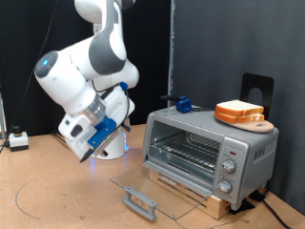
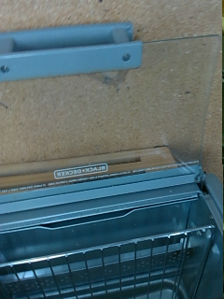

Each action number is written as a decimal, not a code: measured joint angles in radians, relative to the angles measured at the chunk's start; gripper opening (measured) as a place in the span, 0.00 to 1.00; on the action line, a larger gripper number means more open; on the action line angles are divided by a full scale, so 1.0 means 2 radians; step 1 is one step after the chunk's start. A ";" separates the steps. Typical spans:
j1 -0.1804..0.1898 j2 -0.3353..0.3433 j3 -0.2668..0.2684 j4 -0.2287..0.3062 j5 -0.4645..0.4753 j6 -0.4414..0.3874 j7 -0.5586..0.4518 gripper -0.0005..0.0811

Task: Make a piece of toast with the oven

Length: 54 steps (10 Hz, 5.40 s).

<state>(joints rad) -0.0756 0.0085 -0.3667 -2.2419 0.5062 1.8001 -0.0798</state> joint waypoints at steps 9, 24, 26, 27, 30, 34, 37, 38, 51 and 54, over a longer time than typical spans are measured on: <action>0.016 -0.081 0.027 -0.010 0.005 -0.132 -0.265 1.00; 0.058 -0.280 0.126 -0.076 -0.039 -0.110 -0.476 1.00; 0.058 -0.299 0.141 -0.091 -0.035 -0.057 -0.487 1.00; 0.058 -0.323 0.157 -0.106 -0.036 -0.035 -0.485 1.00; 0.058 -0.387 0.189 -0.138 -0.037 -0.047 -0.450 1.00; 0.057 -0.462 0.231 -0.171 -0.026 -0.070 -0.322 1.00; 0.058 -0.490 0.250 -0.188 -0.008 -0.070 -0.305 1.00; 0.059 -0.493 0.250 -0.190 -0.003 -0.070 -0.305 1.00; 0.072 -0.451 0.343 -0.278 0.068 0.071 -0.324 1.00; 0.073 -0.429 0.362 -0.280 0.086 0.095 -0.326 1.00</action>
<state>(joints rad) 0.0711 -0.8500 0.3575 -2.8017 0.6779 1.9904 -0.7309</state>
